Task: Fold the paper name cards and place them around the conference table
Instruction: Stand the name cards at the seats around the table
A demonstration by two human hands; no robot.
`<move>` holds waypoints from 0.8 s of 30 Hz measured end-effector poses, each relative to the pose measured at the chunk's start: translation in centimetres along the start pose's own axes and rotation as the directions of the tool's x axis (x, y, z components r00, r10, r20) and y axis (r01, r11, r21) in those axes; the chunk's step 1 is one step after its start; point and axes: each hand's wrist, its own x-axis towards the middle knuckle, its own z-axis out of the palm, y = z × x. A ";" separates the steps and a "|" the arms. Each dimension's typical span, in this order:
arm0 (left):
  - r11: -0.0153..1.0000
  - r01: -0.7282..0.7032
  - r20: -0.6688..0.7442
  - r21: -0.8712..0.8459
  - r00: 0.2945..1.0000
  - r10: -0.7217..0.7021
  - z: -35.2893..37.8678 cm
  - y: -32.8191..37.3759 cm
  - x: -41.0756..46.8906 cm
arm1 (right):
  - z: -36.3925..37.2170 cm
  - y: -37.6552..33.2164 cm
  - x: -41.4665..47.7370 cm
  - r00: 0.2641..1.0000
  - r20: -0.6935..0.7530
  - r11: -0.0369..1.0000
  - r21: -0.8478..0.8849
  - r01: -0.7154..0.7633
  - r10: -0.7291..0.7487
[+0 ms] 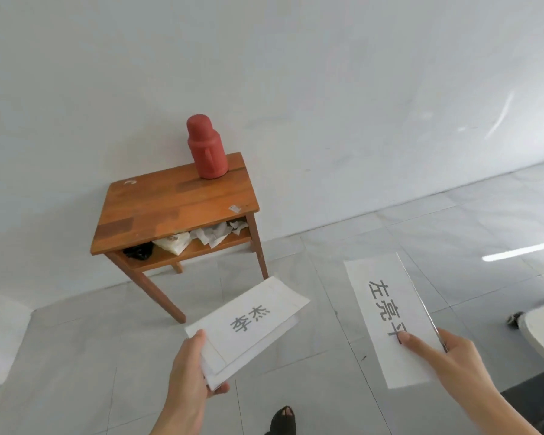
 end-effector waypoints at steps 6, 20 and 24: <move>0.979 -0.032 0.207 0.200 0.978 -0.010 10.3 9.9 11.8 | -0.2 -3.9 8.1 0.980 -0.188 0.995 0.087 -0.053 0.068; 0.958 -0.066 0.485 0.280 0.871 -0.082 39.5 20.3 28.7 | -10.3 -10.0 32.8 0.898 -0.404 0.964 0.255 -0.071 0.173; 0.954 -0.088 0.499 0.286 0.864 -0.070 47.1 23.6 32.1 | -13.5 -13.4 39.7 0.900 -0.412 0.963 0.267 -0.028 0.141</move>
